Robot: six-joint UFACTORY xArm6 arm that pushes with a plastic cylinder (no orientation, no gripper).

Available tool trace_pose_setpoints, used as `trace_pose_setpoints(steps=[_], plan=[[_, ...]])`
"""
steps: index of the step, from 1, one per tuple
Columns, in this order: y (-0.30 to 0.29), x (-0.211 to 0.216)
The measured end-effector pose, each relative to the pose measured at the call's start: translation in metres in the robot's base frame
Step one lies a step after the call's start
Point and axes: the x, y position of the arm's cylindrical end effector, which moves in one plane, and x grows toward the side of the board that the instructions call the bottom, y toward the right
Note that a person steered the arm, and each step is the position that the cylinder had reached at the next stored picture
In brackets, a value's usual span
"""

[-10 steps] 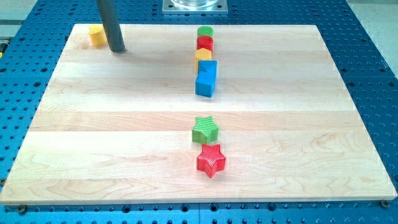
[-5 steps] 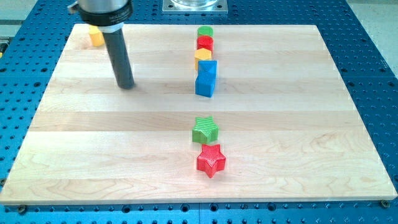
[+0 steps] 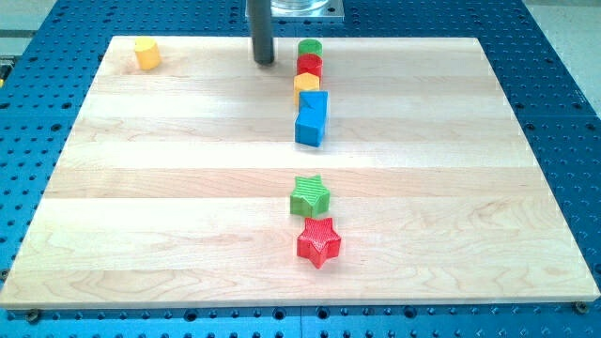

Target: Push green circle into hexagon

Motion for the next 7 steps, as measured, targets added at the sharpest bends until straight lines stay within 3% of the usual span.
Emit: trace_pose_setpoints(steps=[2,3,5,6,7], plan=[[0.093,-0.018],[0.076,0.022],[0.024,-0.013],[0.007,0.025],[0.038,0.078]])
